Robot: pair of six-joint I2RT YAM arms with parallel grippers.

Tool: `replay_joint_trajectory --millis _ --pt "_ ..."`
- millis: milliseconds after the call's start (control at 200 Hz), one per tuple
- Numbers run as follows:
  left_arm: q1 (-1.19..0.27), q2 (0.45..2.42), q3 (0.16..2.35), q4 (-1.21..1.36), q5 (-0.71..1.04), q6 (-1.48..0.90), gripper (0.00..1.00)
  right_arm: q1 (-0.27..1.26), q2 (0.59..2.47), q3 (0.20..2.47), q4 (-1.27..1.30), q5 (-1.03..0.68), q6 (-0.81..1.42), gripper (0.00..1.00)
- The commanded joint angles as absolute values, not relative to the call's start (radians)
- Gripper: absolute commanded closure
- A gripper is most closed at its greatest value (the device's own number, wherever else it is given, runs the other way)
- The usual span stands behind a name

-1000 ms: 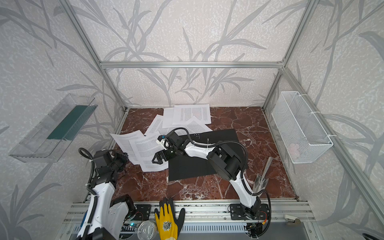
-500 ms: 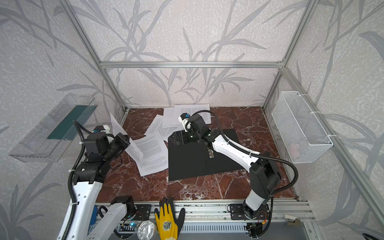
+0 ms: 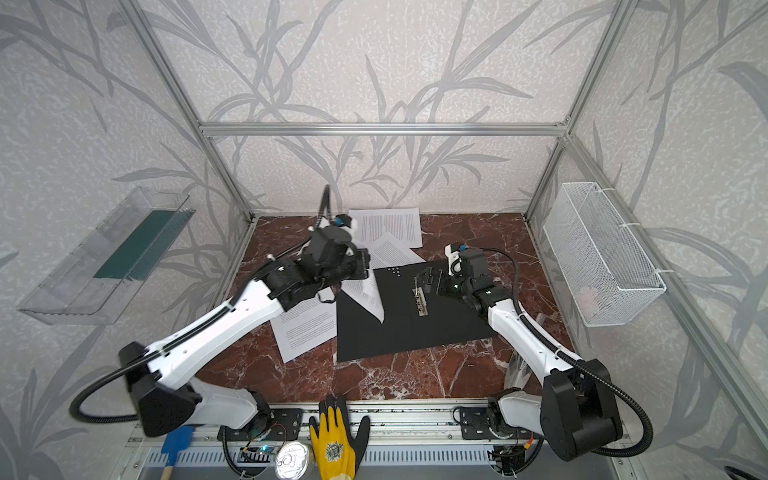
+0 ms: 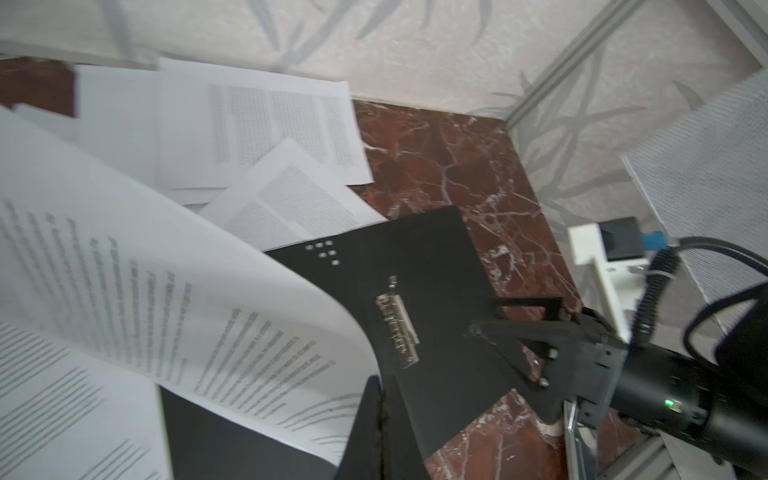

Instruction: Put the files into the folder

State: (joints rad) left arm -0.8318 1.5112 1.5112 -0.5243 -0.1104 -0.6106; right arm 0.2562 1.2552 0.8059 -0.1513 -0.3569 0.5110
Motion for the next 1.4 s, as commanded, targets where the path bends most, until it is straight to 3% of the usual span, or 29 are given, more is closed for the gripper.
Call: replay_joint_trajectory --millis 0,145,395,525,685,1015,1395 --pt "-0.938 1.652 1.706 -0.54 -0.142 -0.562 1.0 0.22 1.192 0.77 -0.123 -0.363 0.525 0.01" --pt "-0.999 1.726 1.811 -0.553 -0.133 -0.586 1.0 0.173 1.086 0.723 -0.153 -0.244 0.536 0.01" --pt "-0.944 1.516 1.449 -0.409 -0.226 -0.729 1.0 0.13 0.982 0.682 -0.147 -0.209 0.545 0.01" --pt "-0.819 1.449 1.216 -0.298 -0.111 -0.849 1.0 0.132 1.036 0.699 -0.141 -0.269 0.533 0.01" --pt "-0.694 1.502 1.065 -0.186 -0.02 -0.92 1.0 0.135 1.132 0.709 -0.11 -0.34 0.536 0.01" --pt "-0.602 1.736 1.072 -0.086 0.161 -0.972 1.0 0.187 1.316 0.719 -0.039 -0.374 0.551 0.0" --pt "-0.598 1.765 1.009 0.138 0.305 -1.052 1.0 0.2 1.402 0.728 0.014 -0.445 0.572 0.05"
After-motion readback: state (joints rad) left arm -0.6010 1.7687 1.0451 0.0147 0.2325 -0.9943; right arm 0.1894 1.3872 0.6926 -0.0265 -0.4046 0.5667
